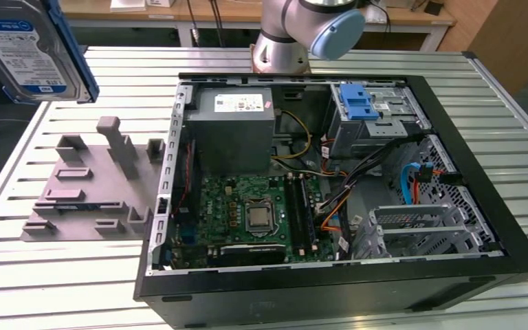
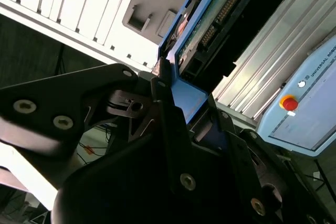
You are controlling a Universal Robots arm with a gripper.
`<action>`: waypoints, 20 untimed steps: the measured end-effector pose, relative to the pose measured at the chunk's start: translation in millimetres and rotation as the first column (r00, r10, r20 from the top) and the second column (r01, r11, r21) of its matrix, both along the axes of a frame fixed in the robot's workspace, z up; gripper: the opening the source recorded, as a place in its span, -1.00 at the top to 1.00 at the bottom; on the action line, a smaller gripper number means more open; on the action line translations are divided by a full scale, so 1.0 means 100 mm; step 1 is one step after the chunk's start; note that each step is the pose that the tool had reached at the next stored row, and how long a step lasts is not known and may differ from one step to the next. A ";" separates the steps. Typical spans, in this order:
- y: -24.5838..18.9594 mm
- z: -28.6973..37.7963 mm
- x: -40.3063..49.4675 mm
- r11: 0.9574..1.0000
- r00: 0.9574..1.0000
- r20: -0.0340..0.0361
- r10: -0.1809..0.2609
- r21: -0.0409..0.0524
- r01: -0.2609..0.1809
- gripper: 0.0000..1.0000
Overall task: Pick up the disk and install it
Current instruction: 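Pick up the disk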
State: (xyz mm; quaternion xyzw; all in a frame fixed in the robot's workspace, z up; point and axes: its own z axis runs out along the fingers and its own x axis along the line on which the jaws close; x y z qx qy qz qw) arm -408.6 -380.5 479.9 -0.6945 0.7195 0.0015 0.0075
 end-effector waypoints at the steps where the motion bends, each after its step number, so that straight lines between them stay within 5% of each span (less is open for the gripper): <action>1: -0.001 0.000 0.013 1.000 1.000 0.000 0.000 0.000 0.000 0.27; 12: -0.013 0.000 0.104 1.000 1.000 0.000 0.000 0.000 0.000 0.27; 20: -0.068 0.000 0.140 1.000 1.000 0.000 0.000 0.000 0.000 0.27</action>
